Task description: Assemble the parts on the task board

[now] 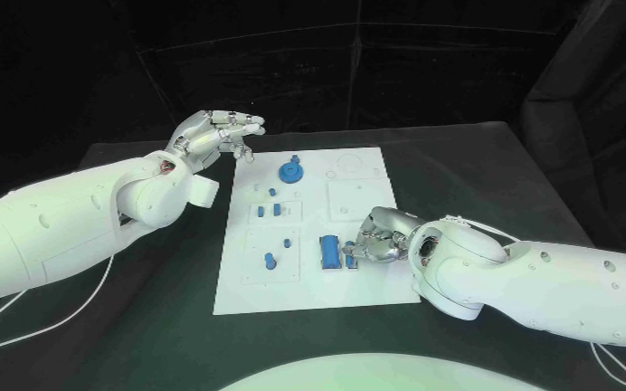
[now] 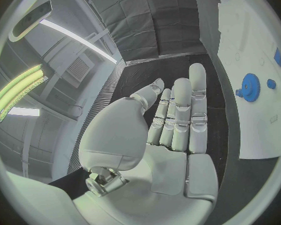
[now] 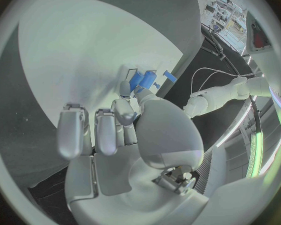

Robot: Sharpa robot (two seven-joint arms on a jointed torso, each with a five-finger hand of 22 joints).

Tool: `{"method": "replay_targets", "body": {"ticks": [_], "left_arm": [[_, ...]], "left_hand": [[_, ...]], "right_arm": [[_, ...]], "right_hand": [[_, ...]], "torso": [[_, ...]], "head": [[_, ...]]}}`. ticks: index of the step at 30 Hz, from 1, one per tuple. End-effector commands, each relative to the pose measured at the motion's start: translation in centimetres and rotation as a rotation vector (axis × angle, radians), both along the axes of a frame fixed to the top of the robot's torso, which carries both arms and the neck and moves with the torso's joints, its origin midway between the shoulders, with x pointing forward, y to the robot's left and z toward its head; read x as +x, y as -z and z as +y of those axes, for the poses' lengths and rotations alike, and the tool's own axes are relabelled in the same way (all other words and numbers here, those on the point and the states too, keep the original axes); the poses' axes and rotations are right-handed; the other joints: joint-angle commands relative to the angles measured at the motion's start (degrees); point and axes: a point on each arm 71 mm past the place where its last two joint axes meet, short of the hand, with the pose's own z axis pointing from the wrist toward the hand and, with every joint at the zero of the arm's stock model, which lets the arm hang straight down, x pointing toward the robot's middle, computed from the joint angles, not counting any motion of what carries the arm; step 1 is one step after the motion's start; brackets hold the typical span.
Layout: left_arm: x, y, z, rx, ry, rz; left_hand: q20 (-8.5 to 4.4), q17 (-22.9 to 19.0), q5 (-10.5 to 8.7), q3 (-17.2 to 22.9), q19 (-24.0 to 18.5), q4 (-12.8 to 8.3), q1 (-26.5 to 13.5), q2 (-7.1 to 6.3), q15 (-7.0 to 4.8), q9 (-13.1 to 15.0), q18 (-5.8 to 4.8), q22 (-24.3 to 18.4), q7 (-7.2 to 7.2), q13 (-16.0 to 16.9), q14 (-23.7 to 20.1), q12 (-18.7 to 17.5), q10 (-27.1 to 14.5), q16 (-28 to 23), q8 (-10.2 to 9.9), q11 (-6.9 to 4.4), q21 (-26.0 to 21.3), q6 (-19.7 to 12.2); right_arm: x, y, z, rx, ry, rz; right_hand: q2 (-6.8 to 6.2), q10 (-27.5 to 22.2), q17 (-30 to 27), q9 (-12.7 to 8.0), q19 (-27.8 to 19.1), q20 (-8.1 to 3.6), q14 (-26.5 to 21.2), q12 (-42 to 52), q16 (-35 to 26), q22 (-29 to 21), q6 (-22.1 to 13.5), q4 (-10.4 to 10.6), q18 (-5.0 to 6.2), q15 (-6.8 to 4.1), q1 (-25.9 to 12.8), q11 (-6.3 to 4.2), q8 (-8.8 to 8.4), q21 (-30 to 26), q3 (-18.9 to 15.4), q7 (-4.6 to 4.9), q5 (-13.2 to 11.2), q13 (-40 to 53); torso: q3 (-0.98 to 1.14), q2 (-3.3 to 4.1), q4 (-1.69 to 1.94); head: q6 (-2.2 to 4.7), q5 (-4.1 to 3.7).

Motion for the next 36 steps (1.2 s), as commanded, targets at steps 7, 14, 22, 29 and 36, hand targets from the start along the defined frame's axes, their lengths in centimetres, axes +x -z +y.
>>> {"method": "replay_targets", "body": {"ticks": [7, 14, 22, 29, 36], "left_arm": [[-0.02, -0.03, -0.06, -0.004, 0.013, 0.007], [-0.03, -0.02, -0.07, -0.004, 0.014, 0.008], [-0.02, 0.01, -0.08, -0.004, 0.015, 0.010], [-0.02, 0.02, -0.07, -0.003, 0.015, 0.011], [-0.04, 0.02, -0.04, -0.003, 0.015, 0.012]], "left_hand": [[0.35, -0.1, 0.21, -0.4, 0.0, -0.1, -0.2, 0.06, 0.17, 0.0, 0.79, -0.1, 0.01, -0.1, -0.4, 0.4, -0.3, 0.2, 0.3, 0.05, -0.4, -0.5], [0.35, -0.1, 0.21, -0.4, 0.0, -0.1, -0.2, 0.06, 0.17, 0.0, 0.79, -0.1, 0.01, -0.1, -0.4, 0.4, -0.3, 0.2, 0.3, 0.05, -0.4, -0.5], [0.35, -0.1, 0.21, -0.4, 0.0, -0.1, -0.2, 0.06, 0.17, 0.0, 0.79, -0.1, 0.01, -0.1, -0.4, 0.4, -0.3, 0.2, 0.3, 0.05, -0.4, -0.5], [0.35, -0.1, 0.21, -0.4, 0.0, -0.1, -0.2, 0.06, 0.17, 0.0, 0.79, -0.1, 0.01, -0.1, -0.4, 0.4, -0.3, 0.2, 0.3, 0.05, -0.4, -0.5], [0.35, -0.1, 0.21, -0.4, 0.0, -0.1, -0.2, 0.06, 0.17, 0.0, 0.79, -0.1, 0.01, -0.1, -0.4, 0.4, -0.3, 0.2, 0.3, 0.05, -0.4, -0.5]], "right_arm": [[-0.20, -0.01, -0.20, -0.053, -0.014, -0.017], [-0.29, -0.15, -0.21, -0.062, -0.021, -0.031], [-0.29, -0.32, -0.14, -0.044, -0.036, -0.050], [-0.41, -0.61, -0.11, 0.010, -0.083, -0.072], [-0.75, -0.35, -0.64, -0.007, -0.134, -0.026]], "right_hand": [[-0.06, 0.6, 3.3, 0.1, 0.3, -0.38, 3.8, 0.6, 0.3, 0.2, 0.4, -0.1, -0.53, -0.47, 0.0, -0.02, 0.46, 0.3, -0.3, -0.32, 0.7, 0.3], [-0.19, 0.7, 3.3, 0.3, 0.4, -0.42, 3.8, 0.8, 0.3, 0.3, 0.4, -0.1, -0.54, -0.52, 0.0, -0.06, 0.54, 0.4, -0.4, -0.36, 0.8, 0.5], [-0.95, 0.7, 3.3, 0.8, 0.4, -0.48, 3.8, 0.7, 0.2, 0.3, 0.4, 0.7, -0.55, -0.49, -1.3, 0.02, 0.71, 0.3, -2.1, -0.24, -1.0, 0.5], [-2.49, 0.6, 3.3, 2.0, 0.2, -0.36, 3.8, 0.5, 0.2, 0.1, -0.1, 3.9, -0.50, -0.35, -4.5, 0.19, 0.84, 0.2, -8.2, -0.12, -12.6, 0.7], [-1.93, 0.5, 3.3, 2.8, 0.2, -0.36, 3.8, 0.4, 0.1, 0.1, -0.4, 2.9, -0.50, -0.35, -1.5, 0.20, 0.95, 0.1, -9.7, -0.10, -12.5, 0.8]], "torso": [[0.04, 0.05, -0.07], [0.04, 0.06, 0.02], [0.02, 0.03, 0.05], [0.03, 0.01, 0.01], [-0.07, 0.03, 0.06]], "head": [[-0.03, -0.24], [-0.07, -0.51], [-0.05, -0.58], [0.01, -0.63], [0.00, -0.72]]}}
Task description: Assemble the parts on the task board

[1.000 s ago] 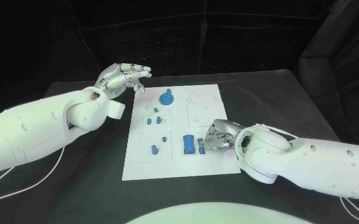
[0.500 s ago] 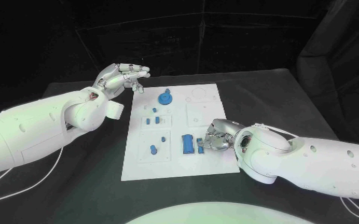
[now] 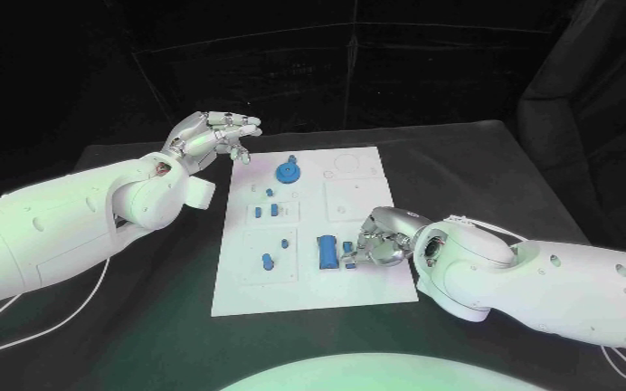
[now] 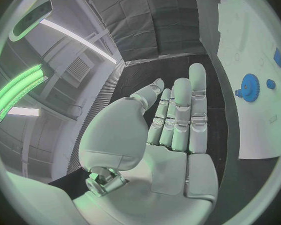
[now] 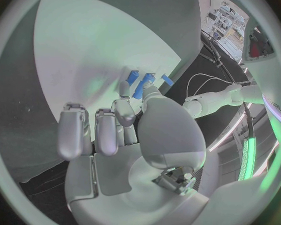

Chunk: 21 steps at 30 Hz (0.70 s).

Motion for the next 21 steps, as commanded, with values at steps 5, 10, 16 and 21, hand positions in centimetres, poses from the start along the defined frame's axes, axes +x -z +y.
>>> {"method": "replay_targets", "body": {"ticks": [5, 10, 16, 21], "left_arm": [[0.0, 0.0, -0.1, -0.003, 0.012, 0.009], [0.0, 0.0, -0.1, -0.003, 0.013, 0.009], [0.0, 0.0, -0.1, -0.004, 0.013, 0.008], [0.0, 0.0, -0.1, -0.003, 0.013, 0.009]], "left_hand": [[0.35, -0.1, 0.21, -0.4, 0.0, -0.1, -0.2, 0.06, 0.17, 0.0, 0.78, -0.1, 0.01, -0.1, -0.4, 0.4, -0.3, 0.2, 0.3, 0.05, -0.4, -0.5], [0.35, -0.1, 0.21, -0.4, 0.0, -0.1, -0.2, 0.06, 0.17, 0.0, 0.78, -0.1, 0.01, -0.1, -0.4, 0.4, -0.3, 0.2, 0.3, 0.05, -0.4, -0.5], [0.35, -0.1, 0.21, -0.4, 0.0, -0.1, -0.2, 0.06, 0.17, 0.0, 0.78, -0.1, 0.01, -0.1, -0.4, 0.4, -0.3, 0.2, 0.3, 0.05, -0.4, -0.5], [0.35, -0.1, 0.21, -0.4, 0.0, -0.1, -0.2, 0.06, 0.17, 0.0, 0.78, -0.1, 0.01, -0.1, -0.4, 0.4, -0.3, 0.2, 0.3, 0.05, -0.4, -0.5]], "right_arm": [[-0.1, 0.3, -0.2, -0.012, -0.061, 0.043], [0.1, 0.7, -0.6, -0.037, -0.053, 0.058], [0.7, 1.0, -0.8, -0.054, -0.032, 0.054], [1.0, 0.9, -0.7, -0.037, -0.019, 0.027]], "right_hand": [[0.96, 0.1, 3.3, 0.5, 0.0, -0.16, 3.6, -0.3, 0.2, 0.1, -0.4, -0.7, -0.52, -0.15, 2.0, 0.20, 0.48, 0.2, -0.6, -0.10, 0.5, 0.2], [1.65, 0.1, 3.4, 0.8, 0.0, -0.16, 3.6, -0.3, 0.2, 0.1, -0.4, -1.2, -0.52, -0.15, 3.0, 0.19, 0.54, 0.2, -0.9, -0.11, 0.6, 0.3], [2.84, 0.1, 3.4, 1.3, 0.0, -0.19, 3.6, -0.3, 0.2, 0.1, -0.5, -2.6, -0.52, -0.20, 5.3, 0.13, 0.64, 0.2, -1.2, -0.16, 0.2, 0.4], [3.55, 0.2, 3.4, 1.5, 0.1, -0.20, 3.6, -0.2, 0.2, 0.2, -0.5, -2.5, -0.54, -0.21, 5.2, 0.12, 0.71, 0.2, -1.7, -0.16, 1.0, 0.5]], "torso": [[-0.01, -0.01, 0.00], [0.01, 0.03, 0.08], [0.03, 0.07, 0.06], [0.08, 0.07, 0.11]], "head": [[-0.08, -0.02], [-0.13, 0.02], [-0.25, 0.19], [-0.28, 0.33]]}}
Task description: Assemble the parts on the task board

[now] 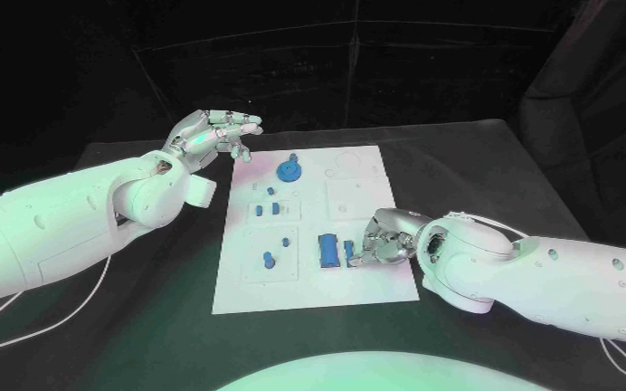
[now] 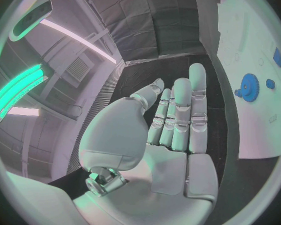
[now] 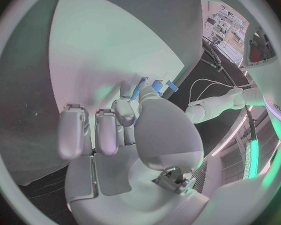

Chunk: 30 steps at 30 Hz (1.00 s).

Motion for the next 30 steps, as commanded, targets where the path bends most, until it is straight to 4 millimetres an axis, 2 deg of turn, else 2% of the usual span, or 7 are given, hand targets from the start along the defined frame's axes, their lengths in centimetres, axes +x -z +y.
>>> {"method": "replay_targets", "body": {"ticks": [1, 11, 15, 20, 23, 27, 30], "left_arm": [[0.0, 0.0, -0.1, -0.003, 0.012, 0.008], [0.0, 0.0, -0.1, -0.002, 0.011, 0.008], [0.0, 0.0, 0.0, -0.003, 0.010, 0.006], [0.2, 0.0, 0.1, -0.011, 0.005, -0.008], [0.3, 0.0, 0.3, -0.030, -0.010, -0.015], [0.9, 0.1, 0.8, -0.063, -0.049, -0.018], [1.6, 0.4, 1.0, -0.079, -0.078, -0.018]], "left_hand": [[0.35, -0.1, 0.21, -0.4, 0.0, -0.1, -0.2, 0.06, 0.17, 0.0, 0.79, -0.1, 0.01, -0.1, -0.4, 0.4, -0.3, 0.2, 0.3, 0.05, -0.4, -0.5], [0.35, -0.1, 0.21, -0.4, 0.0, -0.1, -0.2, 0.06, 0.17, 0.0, 0.79, -0.1, 0.01, -0.1, -0.4, 0.4, -0.3, 0.2, 0.3, 0.05, -0.4, -0.5], [0.35, -0.1, 0.21, -0.4, 0.0, -0.1, -0.2, 0.06, 0.17, 0.0, 0.79, -0.1, 0.01, -0.1, -0.4, 0.4, -0.3, 0.2, 0.3, 0.05, -0.4, -0.5], [0.42, -0.2, 0.22, -0.6, -0.1, 0.0, -0.5, 0.14, 0.24, 0.0, 0.78, -0.2, 0.04, -0.1, -0.5, 0.7, -0.6, 0.4, 0.5, 0.09, -0.5, -0.7], [0.45, -0.3, 0.21, -0.9, -0.1, 0.2, -0.7, 0.18, 0.24, 0.1, 0.79, -0.2, -0.07, 0.0, -0.6, 1.1, -0.4, 0.4, 0.7, 0.01, -0.6, -0.5], [0.39, -1.1, 0.26, -1.4, -0.9, 0.6, -1.2, 0.27, 0.03, 0.1, 0.88, -0.7, -0.64, -0.1, -1.7, 1.6, 0.1, -0.7, 1.4, -0.38, -1.3, 0.2], [0.83, -5.2, 0.32, -1.5, -5.3, 0.9, -1.5, 0.41, 0.42, -0.1, 0.67, -2.8, -0.60, -0.6, -6.3, 0.4, 0.3, -9.2, 1.3, -0.15, -5.2, 0.2]], "right_arm": [[0.1, -0.1, 0.1, 0.015, 0.003, -0.019], [-0.2, -0.8, -0.2, 0.216, -0.058, -0.008], [0.2, -1.3, -1.1, 0.346, -0.047, 0.022], [2.7, -2.9, -2.8, 0.524, 0.004, 0.012], [4.9, -4.0, -4.0, 0.635, 0.058, -0.008], [8.2, -4.6, -5.3, 0.781, 0.142, -0.033], [10.5, -4.8, -5.8, 0.862, 0.186, -0.056]], "right_hand": [[0.38, 0.2, 3.5, 0.0, 0.1, -0.20, 3.6, -0.2, 0.2, 0.0, -0.3, 0.1, -0.53, -0.20, -0.2, 0.14, 0.12, 0.2, -0.7, 0.03, 0.5, 0.0], [0.35, -0.6, 2.6, 0.3, -0.5, -0.05, 3.4, -1.6, -0.5, -1.2, -1.7, 0.9, -0.27, 0.07, -1.1, 0.52, -0.54, -0.6, -3.0, 0.49, 0.8, -0.8], [0.68, -1.8, 1.9, -0.2, -1.0, 0.37, 3.2, -3.6, -1.1, -2.1, -4.8, 0.1, -0.12, 0.70, 0.4, 1.40, -2.48, -1.3, -3.6, 1.63, 1.8, -2.1], [1.76, -6.6, 0.1, -0.7, -2.1, 1.36, 2.8, -12.8, -2.6, -4.6, -7.8, -1.9, 0.39, 1.74, 3.7, 2.62, -5.01, -3.0, -3.7, 3.09, 2.7, -9.2], [2.81, -13.2, -8.8, -0.8, -6.5, 1.81, 0.0, -26.2, -10.6, -14.2, -8.4, -3.4, 2.35, 2.17, 6.2, 3.10, -6.04, -9.9, -3.3, 3.64, 2.7, -19.5], [4.49, -16.5, -35.5, -1.3, -19.1, 3.11, -9.6, -39.9, -40.1, -41.2, -9.5, -5.0, 6.80, 3.91, 9.9, 4.79, -8.55, -34.0, -2.3, 5.53, 1.8, -31.6], [5.08, -18.3, -40.5, -2.1, -21.6, 4.90, -13.1, -48.3, -50.0, -46.5, -9.6, -5.4, 6.47, 5.52, 11.7, 6.61, -10.76, -42.1, -1.6, 6.66, 1.6, -40.0]], "torso": [[0.01, -0.02, 0.02], [-0.06, -0.23, -0.01], [-0.13, -0.57, 0.06], [-0.23, -1.29, 0.19], [-0.42, -1.98, 0.25], [-0.80, -3.26, 0.34], [-1.13, -4.47, 0.44]], "head": [[-0.06, 0.12], [0.23, 0.08], [0.69, -0.16], [1.60, -0.65], [2.18, -0.93], [3.86, -1.42], [5.78, -1.71]]}}
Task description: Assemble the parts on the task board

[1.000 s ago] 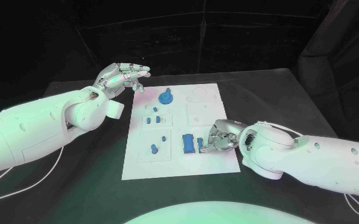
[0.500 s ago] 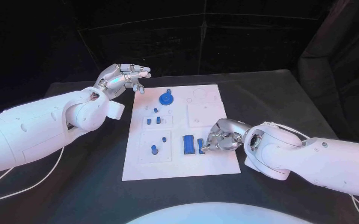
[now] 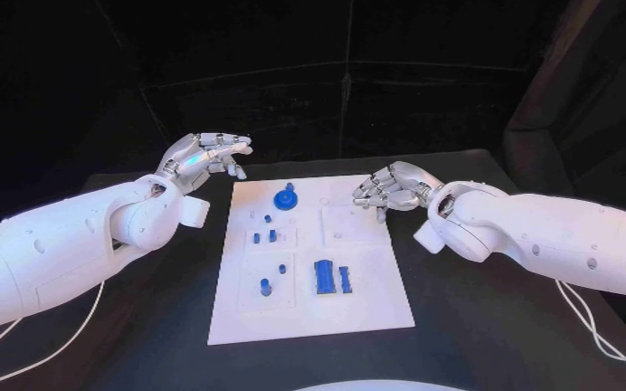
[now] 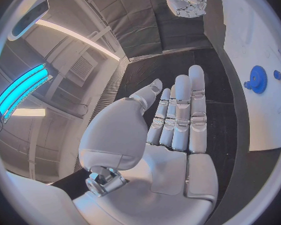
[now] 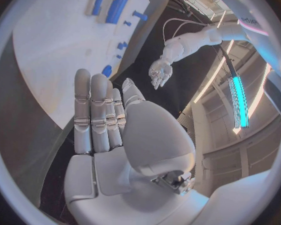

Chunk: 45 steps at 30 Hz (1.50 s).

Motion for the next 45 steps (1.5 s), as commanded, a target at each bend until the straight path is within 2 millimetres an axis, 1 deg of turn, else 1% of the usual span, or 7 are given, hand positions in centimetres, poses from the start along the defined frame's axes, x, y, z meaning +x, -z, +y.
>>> {"method": "replay_targets", "body": {"ticks": [1, 15, 21, 22, 30, 31, 45], "left_arm": [[0.8, 0.0, 0.3, -0.069, -0.040, -0.017], [3.9, 2.8, 0.1, -0.065, -0.166, -0.029], [4.3, 3.2, -0.7, -0.063, -0.180, -0.029], [4.2, 3.5, -0.8, -0.041, -0.156, -0.007], [3.4, 3.6, -1.3, -0.030, -0.181, 0.000], [3.2, 3.7, -1.5, -0.027, -0.187, 0.002], [-2.8, 3.0, -4.3, 0.042, -0.333, 0.029]], "left_hand": [[0.46, -3.4, 0.23, -0.4, -3.4, 0.1, -0.6, -0.36, 0.40, -0.2, 0.72, -1.9, -0.01, -0.2, -2.8, -1.5, 0.3, -7.6, 0.0, 0.24, -3.2, 0.0], [8.51, -17.9, 0.30, -3.3, -25.4, 2.2, -0.5, -0.17, 7.98, -0.2, 0.34, -16.9, 1.55, -0.2, -12.6, -15.2, -3.1, -41.0, -6.7, 4.26, -25.1, -2.4], [9.08, -18.7, 0.04, -4.9, -25.1, 2.8, -0.4, 0.36, 8.08, -0.2, 0.89, -17.9, 1.61, -0.2, -11.7, -16.6, -2.6, -43.3, -7.5, 4.29, -25.5, -2.0], [3.97, -23.2, -4.01, -8.9, -38.0, 7.8, -21.4, -0.41, 5.20, -3.9, -2.98, -21.3, -2.07, -3.8, -27.8, -18.1, -18.8, -46.2, -9.1, 0.96, -27.3, -18.1], [1.43, -23.2, -4.01, -11.6, -44.7, 7.8, -33.0, -0.41, 3.52, -3.9, -3.45, -23.3, -4.01, -3.8, -36.3, -22.6, -27.7, -48.2, -13.3, -0.83, -31.8, -26.7], [1.07, -23.2, -4.01, -11.9, -45.7, 7.8, -34.5, -0.41, 3.31, -3.9, -3.55, -23.5, -4.29, -3.8, -37.5, -22.6, -28.9, -48.4, -13.3, -1.07, -31.8, -27.9], [-2.56, -23.2, -4.01, -15.0, -55.0, 7.8, -50.0, -0.41, -1.68, -3.9, -5.35, -29.4, -10.51, -3.8, -49.2, -22.6, -40.8, -53.5, -13.3, -6.64, -31.8, -39.5]], "right_arm": [[2.4, -1.0, -0.5, 0.282, 0.067, -0.019], [9.6, -0.3, 0.0, 0.427, 0.161, -0.085], [10.1, 0.0, 1.0, 0.443, 0.156, -0.085], [10.1, 0.3, 0.9, 0.377, 0.178, -0.081], [9.1, 0.3, 1.4, 0.412, 0.207, -0.088], [8.8, 0.4, 1.5, 0.420, 0.215, -0.089], [2.1, -0.1, 3.8, 0.564, 0.400, -0.081]], "right_hand": [[0.12, -1.2, -4.6, -0.7, -2.4, 1.42, -3.2, -6.2, -8.4, -4.8, -0.1, -0.4, 0.15, 1.39, 1.5, 1.45, -1.91, -6.9, 0.6, 0.92, -0.4, -6.7], [-0.28, -1.5, -27.6, -6.9, -5.6, 8.36, -11.5, -17.4, -34.3, -24.7, 0.5, -2.1, 0.33, 7.76, -2.9, 5.46, -12.00, -34.5, -0.7, 3.02, -5.1, -29.3], [0.37, -2.1, -30.3, -7.6, -5.1, 8.66, -12.0, -17.4, -34.3, -26.2, 0.4, -3.5, 0.31, 8.08, -3.8, 5.65, -12.00, -36.4, -1.4, 2.89, -5.2, -30.5], [-3.76, -19.8, -32.5, -12.2, -22.9, 4.34, -30.2, -21.0, -37.8, -31.0, -15.2, -6.9, -3.10, 5.59, -27.2, 2.83, -15.62, -38.2, 0.6, -0.66, -9.5, -34.1], [-3.76, -29.8, -34.0, -12.2, -32.4, 2.27, -40.4, -21.0, -37.8, -31.0, -23.8, -6.9, -4.09, 4.53, -40.5, 1.23, -15.62, -43.1, 5.2, -2.46, -9.5, -34.1], [-3.76, -31.1, -38.1, -12.2, -33.6, 1.98, -41.7, -21.0, -37.8, -31.0, -24.9, -6.9, -4.08, 0.42, -42.2, 1.02, -15.62, -43.1, 5.2, -2.72, -9.5, -34.1], [-3.76, -44.5, -38.1, -12.2, -46.7, -1.07, -55.3, -21.0, -37.8, -31.0, -36.5, -6.9, -5.95, 0.42, -59.7, -3.93, -15.62, -43.1, 5.2, -8.76, -9.5, -34.1]], "torso": [[-0.52, -1.93, 0.22], [-0.18, -4.03, 0.78], [-0.07, -3.81, 0.99], [-0.16, -3.92, 0.84], [0.05, -3.71, 0.36], [0.10, -3.66, 0.24], [0.33, -3.44, -0.27]], "head": [[2.43, -0.42], [10.46, 0.90], [10.81, 1.11], [10.64, 1.01], [8.62, 2.63], [8.12, 3.02], [5.95, 4.75]]}}
